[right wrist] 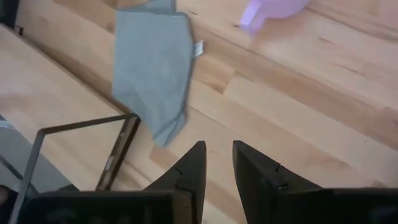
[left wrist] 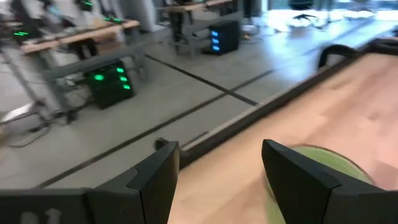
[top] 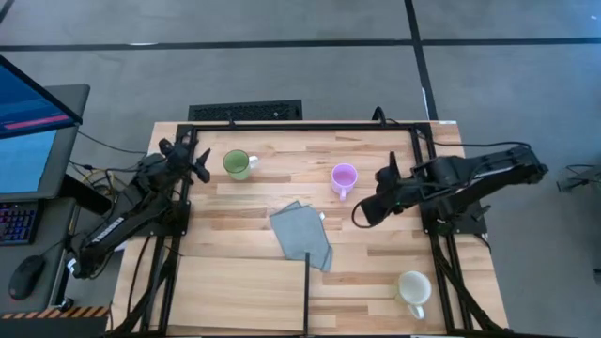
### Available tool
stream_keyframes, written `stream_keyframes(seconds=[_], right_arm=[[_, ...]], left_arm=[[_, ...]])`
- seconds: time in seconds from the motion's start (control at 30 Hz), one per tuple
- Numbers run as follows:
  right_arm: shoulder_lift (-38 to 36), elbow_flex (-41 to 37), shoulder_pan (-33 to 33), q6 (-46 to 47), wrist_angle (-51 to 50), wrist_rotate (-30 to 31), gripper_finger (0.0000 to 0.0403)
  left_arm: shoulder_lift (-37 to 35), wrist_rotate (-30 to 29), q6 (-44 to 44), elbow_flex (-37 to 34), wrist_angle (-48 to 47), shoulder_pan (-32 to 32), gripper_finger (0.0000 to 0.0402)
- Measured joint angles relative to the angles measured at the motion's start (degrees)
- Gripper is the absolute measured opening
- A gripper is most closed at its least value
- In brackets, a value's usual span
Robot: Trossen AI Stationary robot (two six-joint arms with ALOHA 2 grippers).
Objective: Stack small to large cups/mugs on shelf
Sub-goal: Put the pink mug on the shelf
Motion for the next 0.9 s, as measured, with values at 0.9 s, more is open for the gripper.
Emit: stream_keyframes(seconds=[0.9], right_arm=[[3.3, 1.5, -3.6, -5.0, -1.8, 1.1, 0.0101]], left_arm=[[0.0, 5.3, -7.1, 0.0, -2.1, 0.0, 0.0222]])
